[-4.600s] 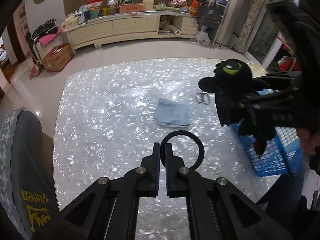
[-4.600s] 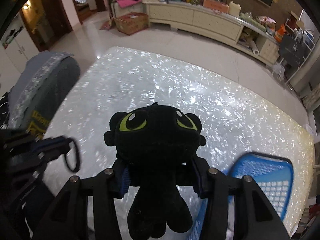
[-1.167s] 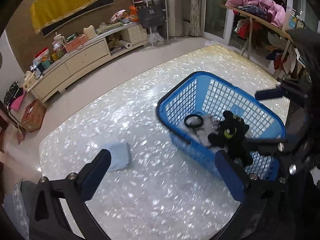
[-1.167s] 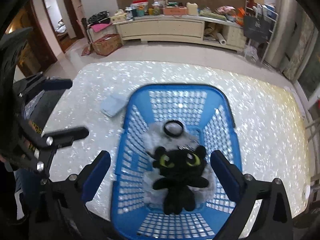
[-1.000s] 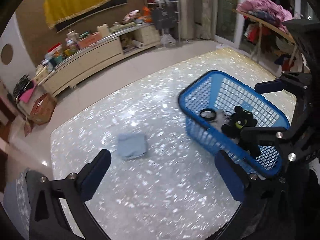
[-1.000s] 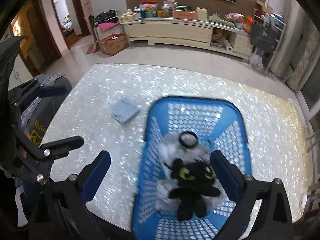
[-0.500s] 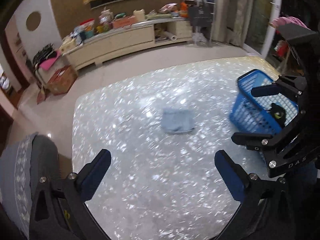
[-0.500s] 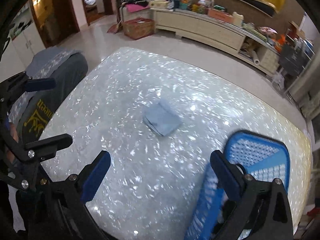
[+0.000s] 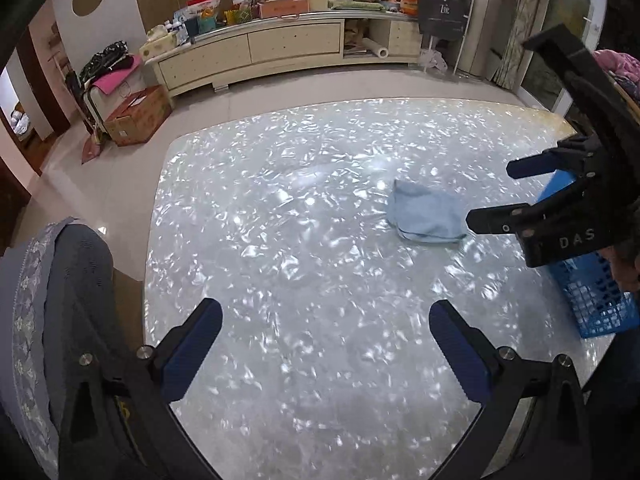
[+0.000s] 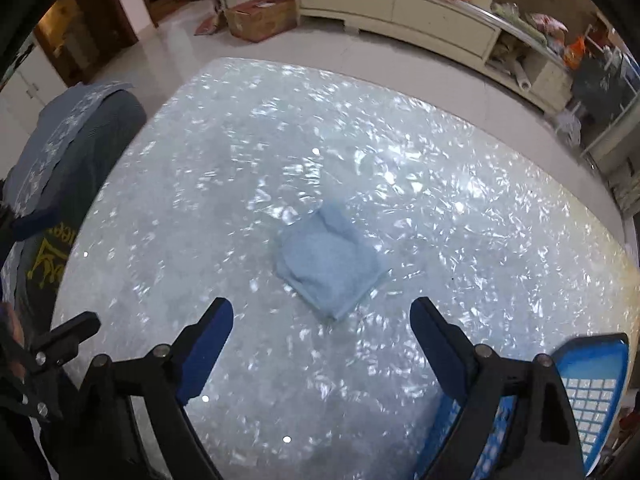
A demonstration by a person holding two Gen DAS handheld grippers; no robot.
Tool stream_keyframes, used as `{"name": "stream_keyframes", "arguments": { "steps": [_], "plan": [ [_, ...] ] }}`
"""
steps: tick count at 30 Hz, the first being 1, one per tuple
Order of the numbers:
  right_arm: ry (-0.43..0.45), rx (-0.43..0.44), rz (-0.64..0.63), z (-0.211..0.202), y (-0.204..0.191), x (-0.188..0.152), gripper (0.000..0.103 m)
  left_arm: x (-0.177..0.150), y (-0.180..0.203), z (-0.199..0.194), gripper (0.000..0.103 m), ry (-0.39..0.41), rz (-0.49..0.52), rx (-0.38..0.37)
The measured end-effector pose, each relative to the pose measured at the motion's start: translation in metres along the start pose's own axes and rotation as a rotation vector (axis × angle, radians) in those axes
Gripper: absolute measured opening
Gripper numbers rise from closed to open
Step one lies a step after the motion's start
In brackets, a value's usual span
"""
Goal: Organize soft objects
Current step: 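Reach the right gripper to the light blue cloth and grasp it, then carry the light blue cloth with the right gripper and drop it into the basket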
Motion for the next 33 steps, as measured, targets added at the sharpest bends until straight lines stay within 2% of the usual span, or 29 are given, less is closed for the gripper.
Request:
{"name": "stream_keyframes", "arguments": {
  "steps": [3, 5, 7, 11, 14, 17, 18, 19, 23, 24, 25, 26, 27, 33],
  "plan": [
    [-0.029, -0.007, 0.018, 0.016, 0.007, 0.006, 0.090, 0.008, -0.003, 0.013, 0.103, 0.000, -0.032, -0.024],
    [-0.048, -0.013, 0.031, 0.028, 0.013, 0.011, 0.086, 0.013, -0.004, 0.024, 0.103, -0.001, -0.043, -0.020],
    [-0.080, -0.010, 0.054, 0.044, 0.019, 0.016, 0.078, 0.016, -0.005, 0.031, 0.103, -0.001, -0.051, -0.013],
    [-0.116, -0.016, 0.085, 0.065, 0.032, 0.020, 0.076, 0.018, -0.003, 0.048, 0.103, -0.013, -0.052, -0.024],
    [-0.132, -0.017, 0.104, 0.076, 0.037, 0.021, 0.069, 0.018, -0.003, 0.057, 0.103, -0.018, -0.044, -0.017],
    [-0.152, -0.014, 0.109, 0.086, 0.039, 0.018, 0.053, 0.016, -0.003, 0.063, 0.103, -0.023, -0.043, -0.026],
    [-0.156, -0.005, 0.113, 0.090, 0.038, 0.018, 0.042, 0.015, -0.002, 0.065, 0.103, -0.024, -0.037, -0.027],
    [-0.162, 0.015, 0.124, 0.092, 0.037, 0.016, 0.037, 0.015, -0.001, 0.066, 0.103, -0.022, -0.032, -0.029],
    [-0.143, 0.013, 0.120, 0.094, 0.039, 0.018, 0.035, 0.013, -0.004, 0.070, 0.103, -0.023, -0.032, -0.025],
    [-0.141, 0.018, 0.115, 0.094, 0.036, 0.018, 0.029, 0.013, -0.004, 0.071, 0.103, -0.024, -0.035, -0.024],
    [-0.141, 0.028, 0.109, 0.094, 0.032, 0.017, 0.016, 0.012, -0.005, 0.071, 0.103, -0.025, -0.038, -0.022],
    [-0.146, 0.045, 0.096, 0.093, 0.028, 0.016, 0.010, 0.012, -0.007, 0.071, 0.103, -0.027, -0.045, -0.020],
    [-0.150, 0.050, 0.089, 0.093, 0.025, 0.015, 0.007, 0.012, -0.007, 0.070, 0.103, -0.026, -0.049, -0.019],
    [-0.145, 0.065, 0.112, 0.084, 0.016, 0.003, 0.006, 0.012, -0.005, 0.050, 0.103, -0.003, -0.048, -0.023]
  ]
}}
Point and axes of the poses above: each gripper's, at about its wrist camera, not at the fingertips, and z roughly the way its jaws point, y to its right, x to its top, the point moved 9 cm from there along z, roughly the way its jaws point, and after that the axes turned 2 degrees about -z, right-handed, at the moved point
